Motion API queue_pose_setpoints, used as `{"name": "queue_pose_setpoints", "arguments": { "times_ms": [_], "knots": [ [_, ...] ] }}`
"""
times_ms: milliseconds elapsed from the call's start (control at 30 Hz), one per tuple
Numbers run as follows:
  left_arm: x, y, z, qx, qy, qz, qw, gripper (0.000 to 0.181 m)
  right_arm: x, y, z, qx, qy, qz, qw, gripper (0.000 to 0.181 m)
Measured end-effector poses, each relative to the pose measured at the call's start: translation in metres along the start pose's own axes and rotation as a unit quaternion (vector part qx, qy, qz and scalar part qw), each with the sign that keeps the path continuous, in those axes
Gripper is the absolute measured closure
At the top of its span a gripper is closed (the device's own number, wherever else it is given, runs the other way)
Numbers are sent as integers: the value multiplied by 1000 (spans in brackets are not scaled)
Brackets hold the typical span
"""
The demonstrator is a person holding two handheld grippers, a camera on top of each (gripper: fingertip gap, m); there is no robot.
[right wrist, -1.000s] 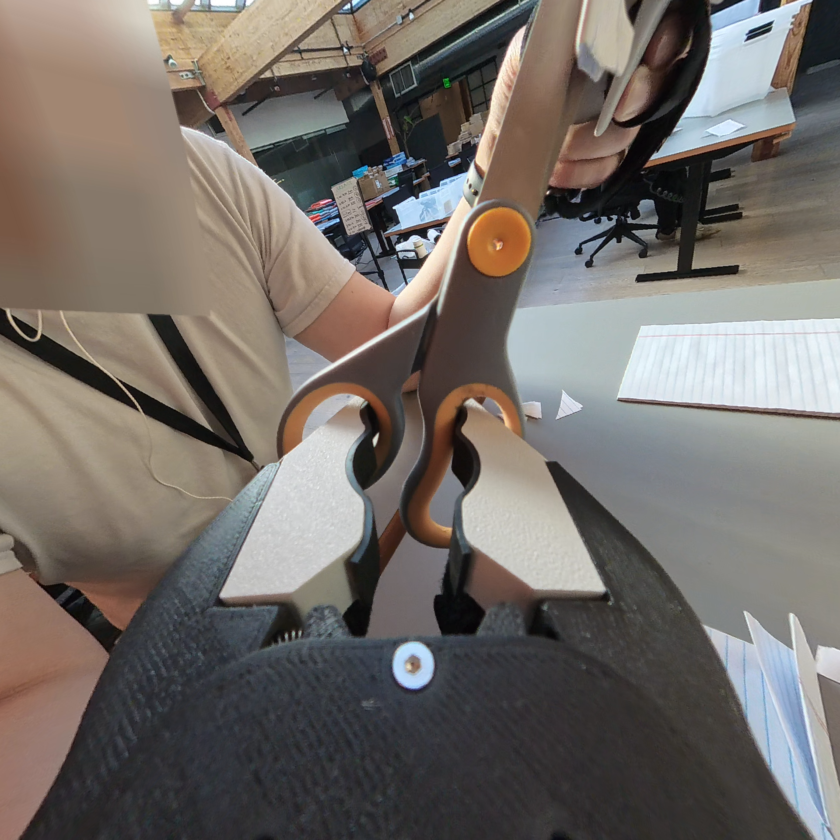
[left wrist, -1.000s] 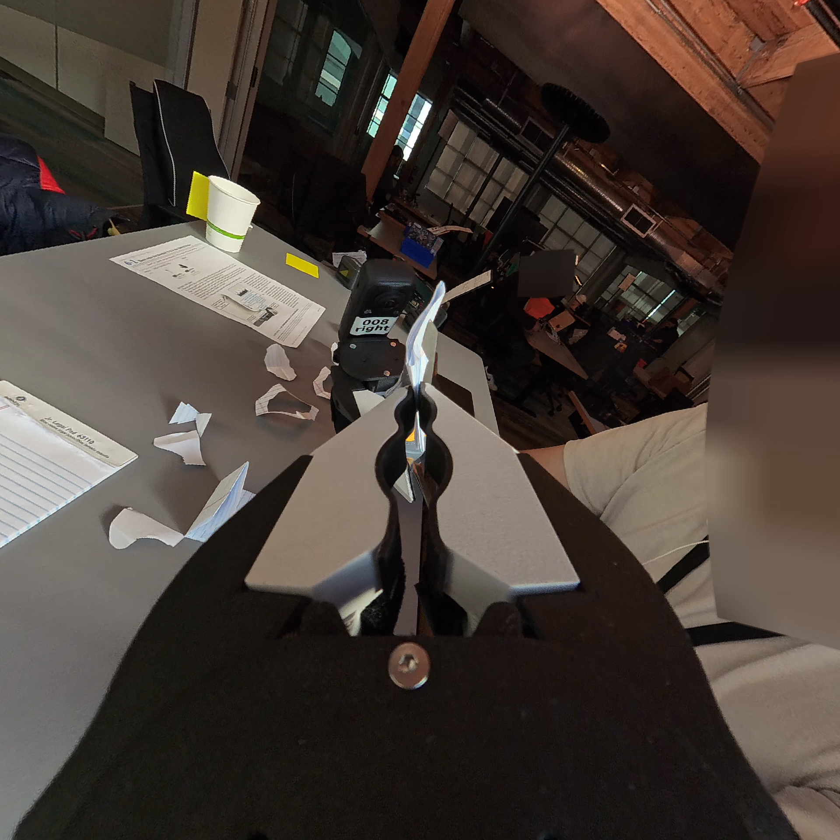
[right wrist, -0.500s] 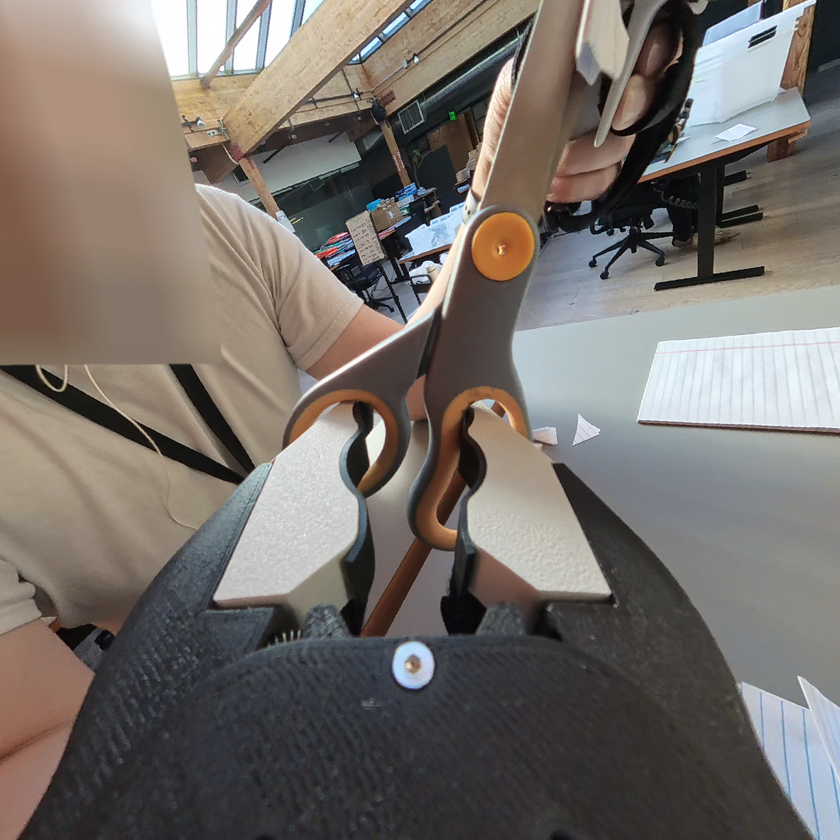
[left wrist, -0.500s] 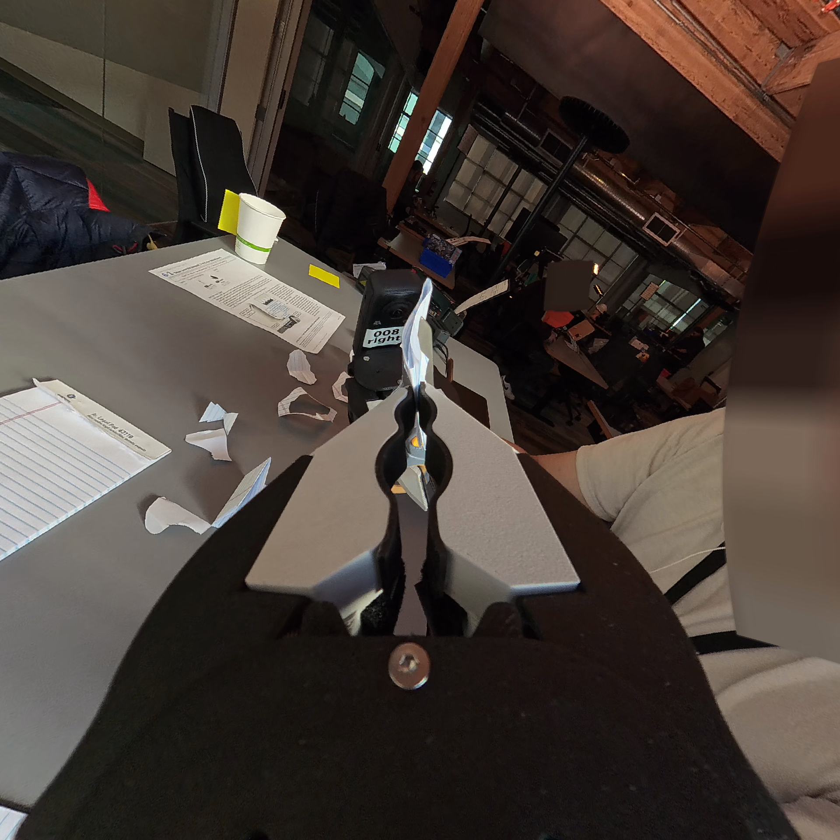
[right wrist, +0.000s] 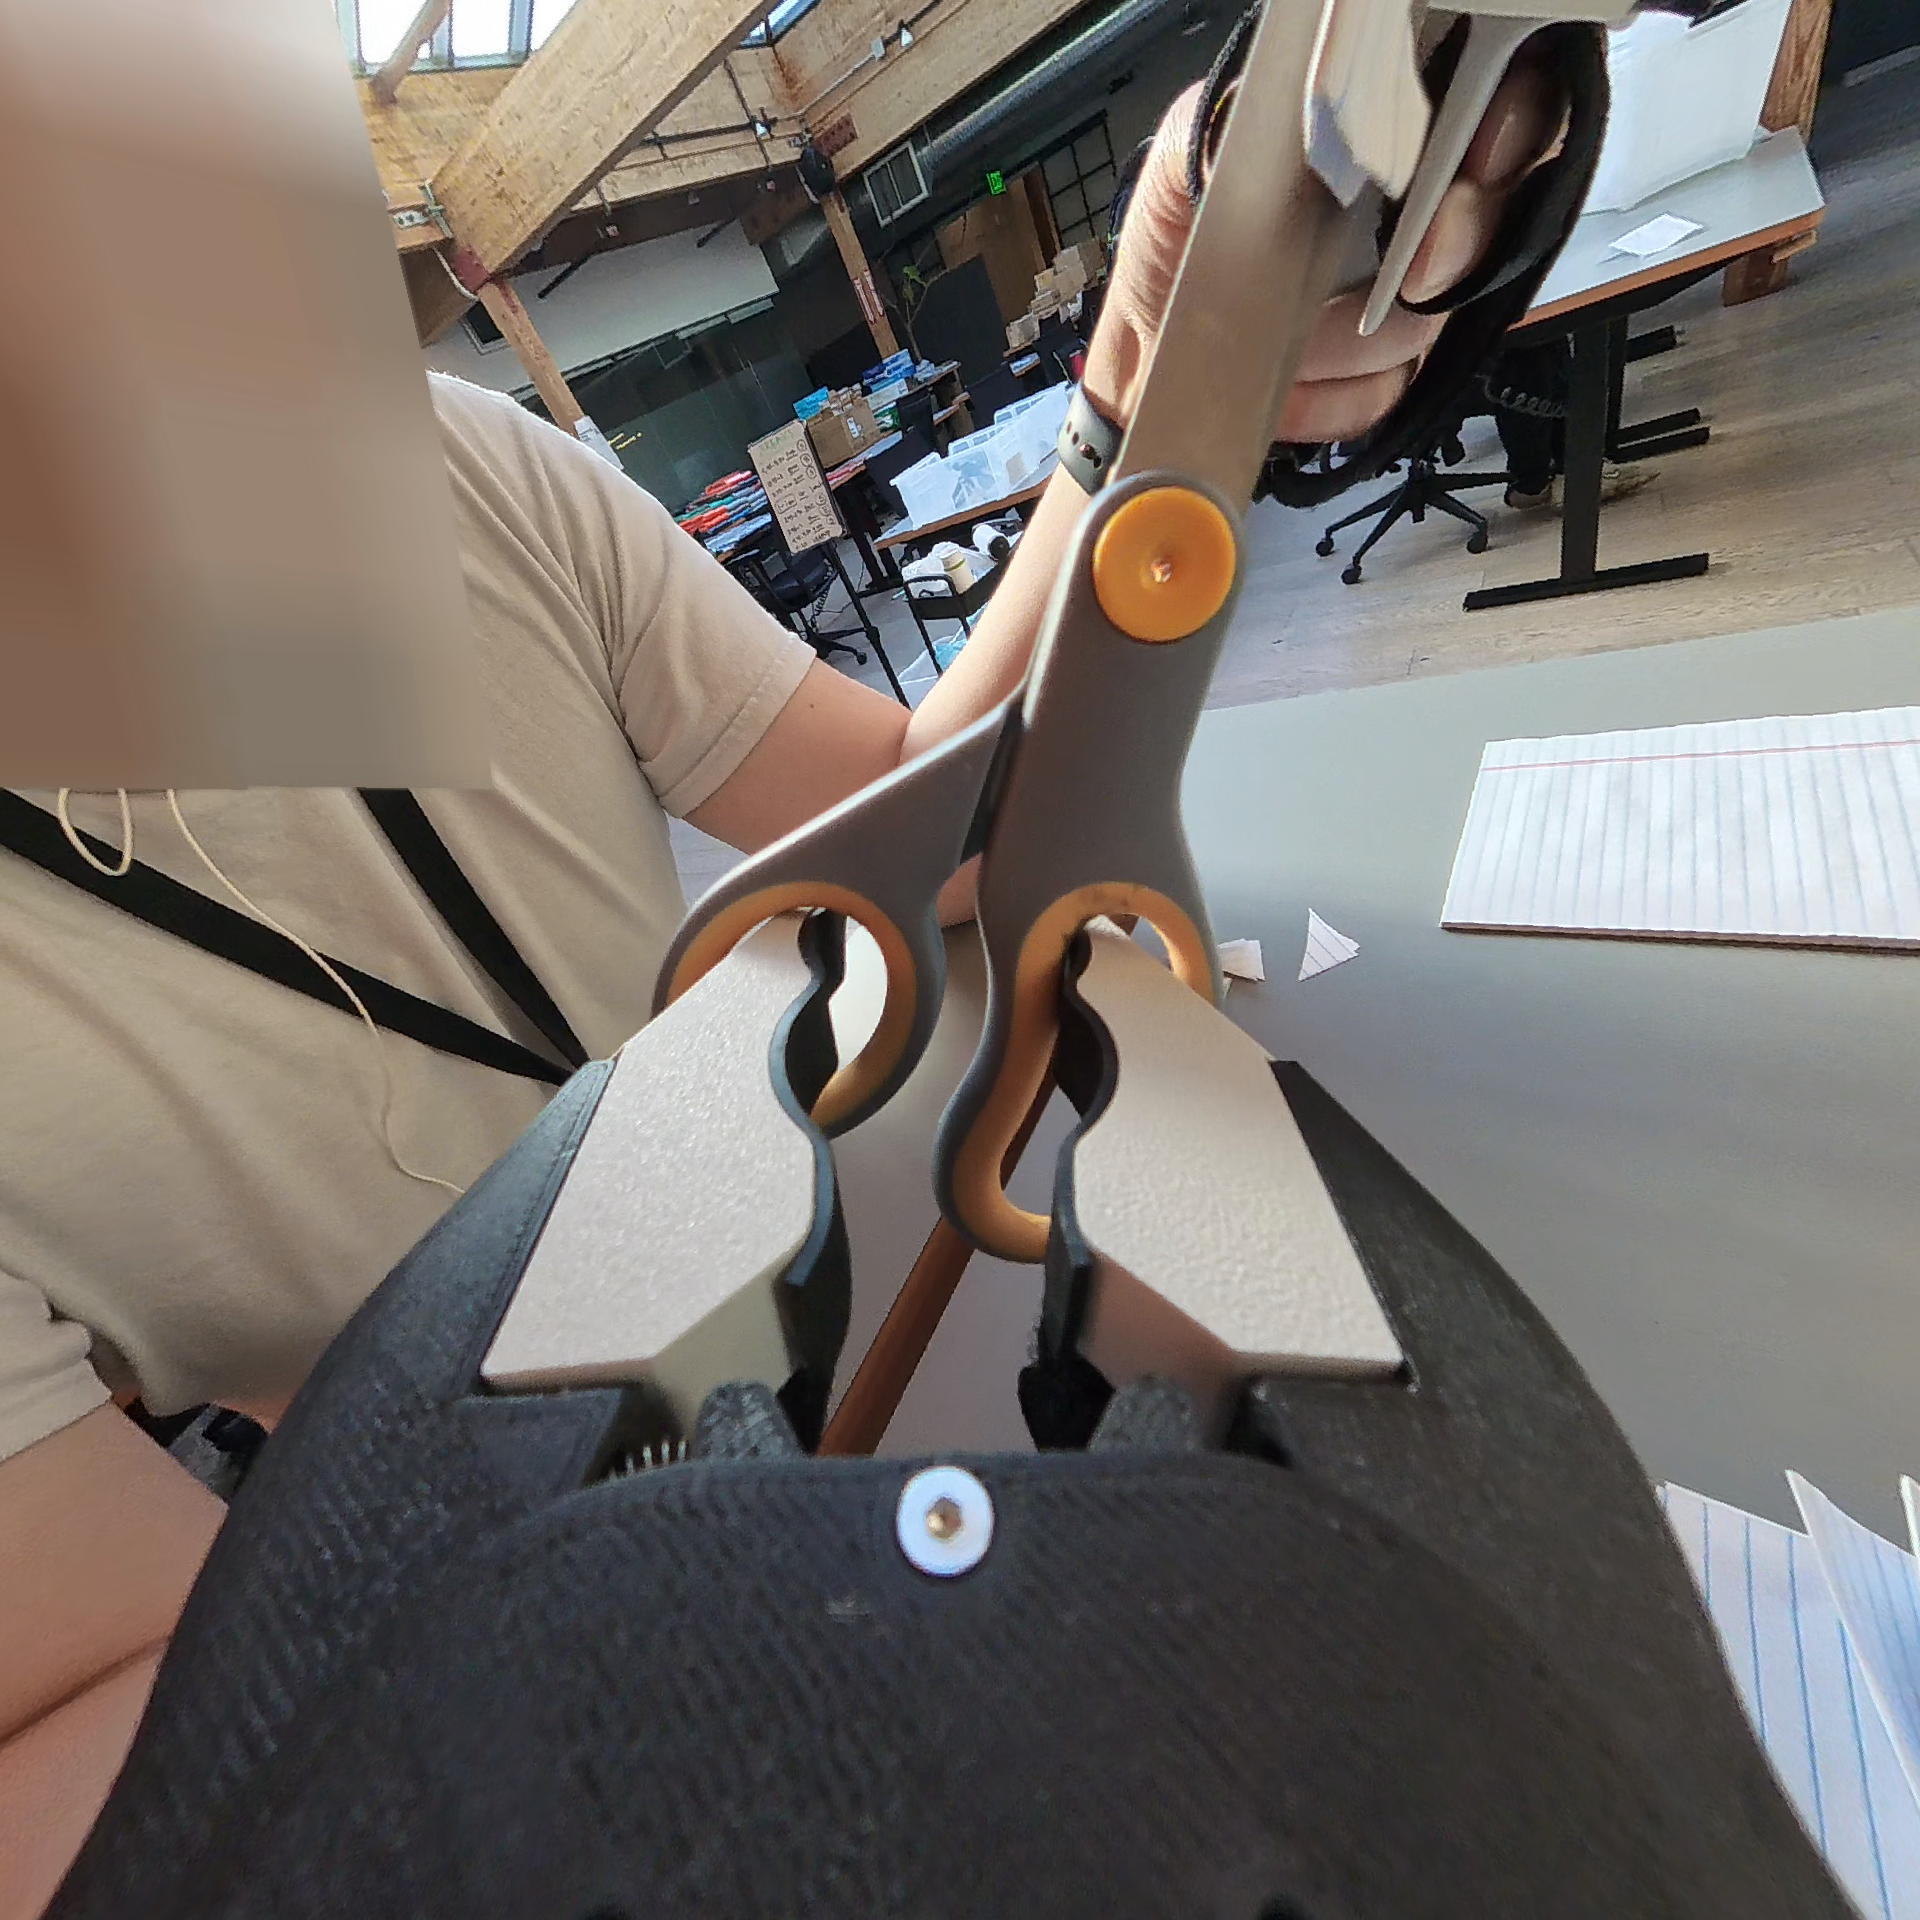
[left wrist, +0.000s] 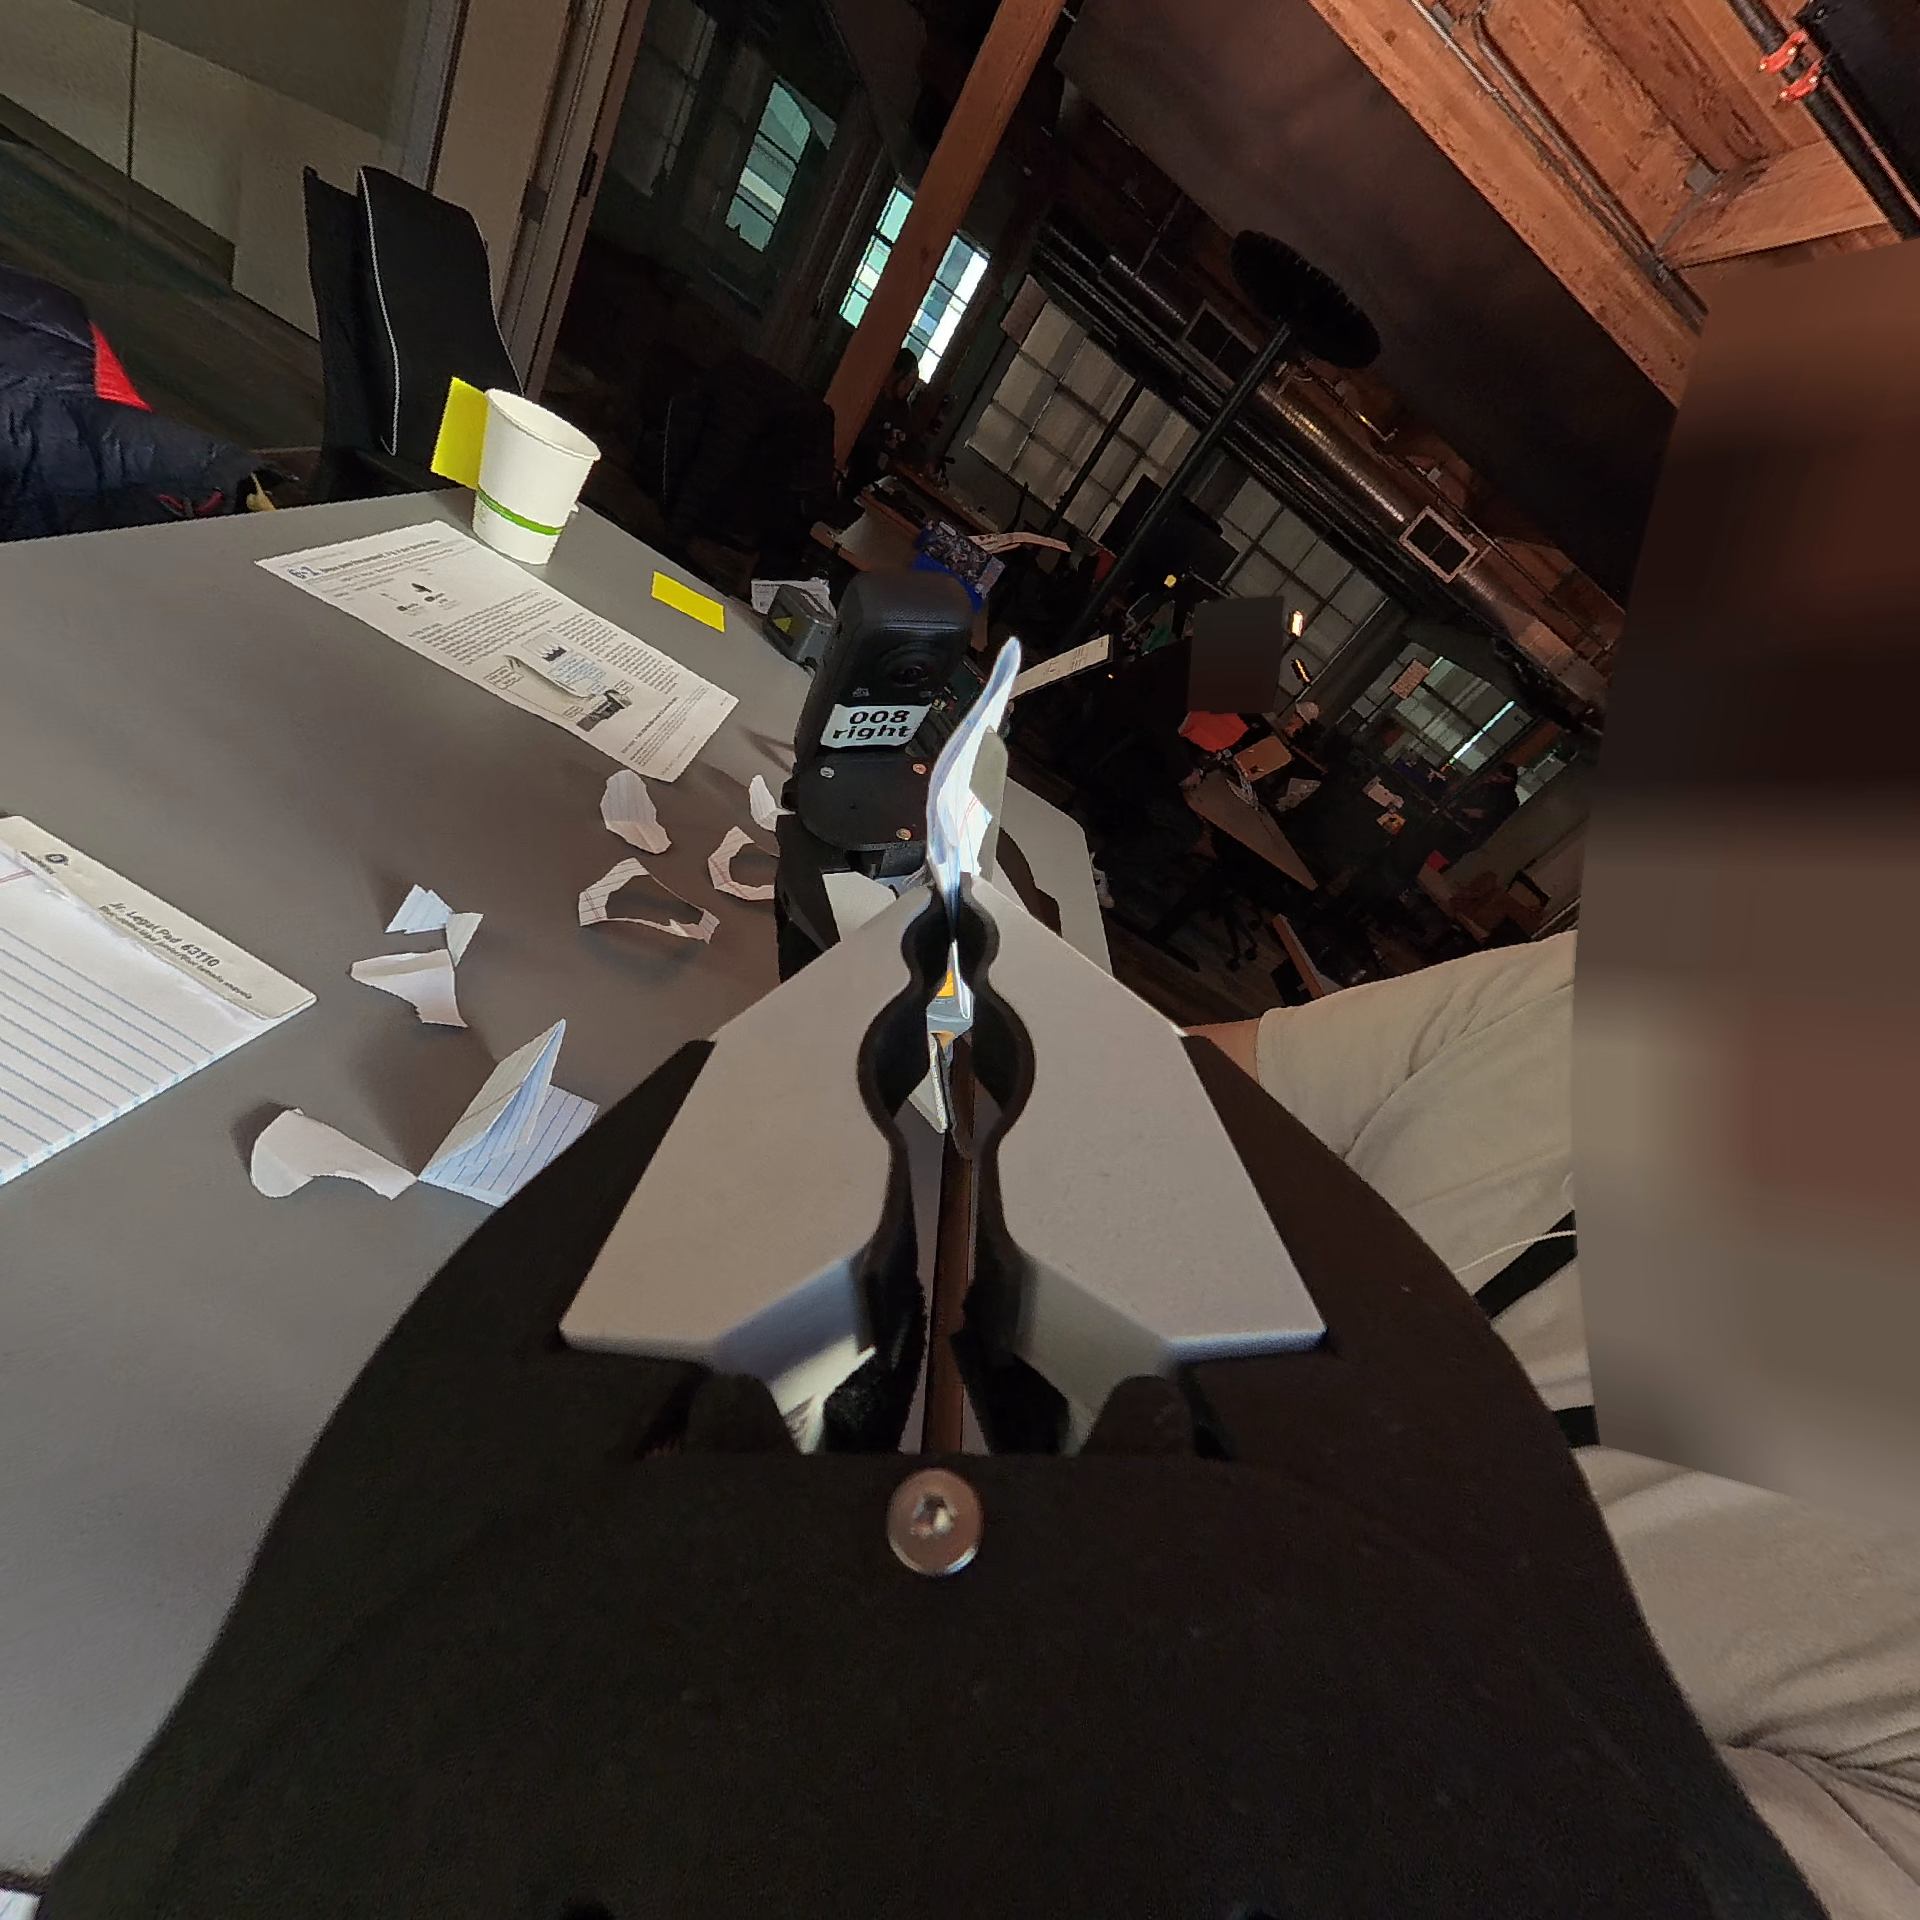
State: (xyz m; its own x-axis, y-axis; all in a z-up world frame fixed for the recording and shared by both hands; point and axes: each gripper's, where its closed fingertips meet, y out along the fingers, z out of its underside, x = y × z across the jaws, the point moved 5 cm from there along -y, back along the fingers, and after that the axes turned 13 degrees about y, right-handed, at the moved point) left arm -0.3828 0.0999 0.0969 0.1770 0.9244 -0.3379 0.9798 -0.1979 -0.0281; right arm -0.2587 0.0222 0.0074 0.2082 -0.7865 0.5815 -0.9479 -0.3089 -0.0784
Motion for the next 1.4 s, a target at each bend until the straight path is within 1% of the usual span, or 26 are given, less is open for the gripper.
{"name": "queue_pose_setpoints", "arguments": {
  "times_ms": [267, 367, 400, 433, 500, 567, 633, 767, 900, 1100, 1200, 1233, 1267, 1300, 1400],
  "knots": [
    [-2, 1, -2, 1, 17, -4, 1000, 181, 4, 2, 0, 4, 4, -11, 1000, 143],
    [1, 1, -5, -3, 33, -30, 999, 181, 1, 3, -2, 1, 2, 1, 1000, 146],
    [2, 2, -8, -14, 44, -40, 998, 181, 2, 3, -4, -9, -10, 2, 1000, 152],
    [2, 2, -14, -34, 57, -46, 997, 181, 2, 3, -7, -19, -13, 0, 1000, 154],
    [-1, 2, -23, -74, 72, -47, 994, 179, 4, 4, -10, -28, -20, -11, 999, 155],
    [0, 3, -25, -85, 75, -53, 992, 180, 3, 6, -9, -24, -22, -5, 999, 155],
    [2, 6, -23, -77, 73, -56, 993, 171, 2, 6, -9, -23, -24, 3, 999, 155],
    [4, 11, -23, -91, 54, -42, 994, 172, -1, 8, -7, -16, -23, 10, 1000, 155],
    [10, 16, -19, -81, 34, -46, 995, 163, -1, 9, -7, -16, -26, 13, 999, 155],
    [12, 16, -20, -86, 34, -53, 994, 165, -1, 8, -5, -3, -34, 22, 999, 155],
    [14, 18, -19, -83, 30, -57, 994, 154, -4, 9, 1, 23, -33, 41, 998, 155],
    [13, 19, -18, -80, 31, -52, 995, 157, -5, 9, 1, 23, -35, 46, 998, 155],
    [11, 20, -18, -80, 34, -41, 995, 166, -4, 10, -1, 20, -36, 43, 998, 154],
    [9, 20, -19, -84, 36, -33, 995, 181, -5, 10, -2, 16, -34, 43, 998, 154],
    [11, 18, -20, -86, 37, -43, 995, 181, -8, 9, -3, 7, -34, 52, 998, 154]
  ]
}}
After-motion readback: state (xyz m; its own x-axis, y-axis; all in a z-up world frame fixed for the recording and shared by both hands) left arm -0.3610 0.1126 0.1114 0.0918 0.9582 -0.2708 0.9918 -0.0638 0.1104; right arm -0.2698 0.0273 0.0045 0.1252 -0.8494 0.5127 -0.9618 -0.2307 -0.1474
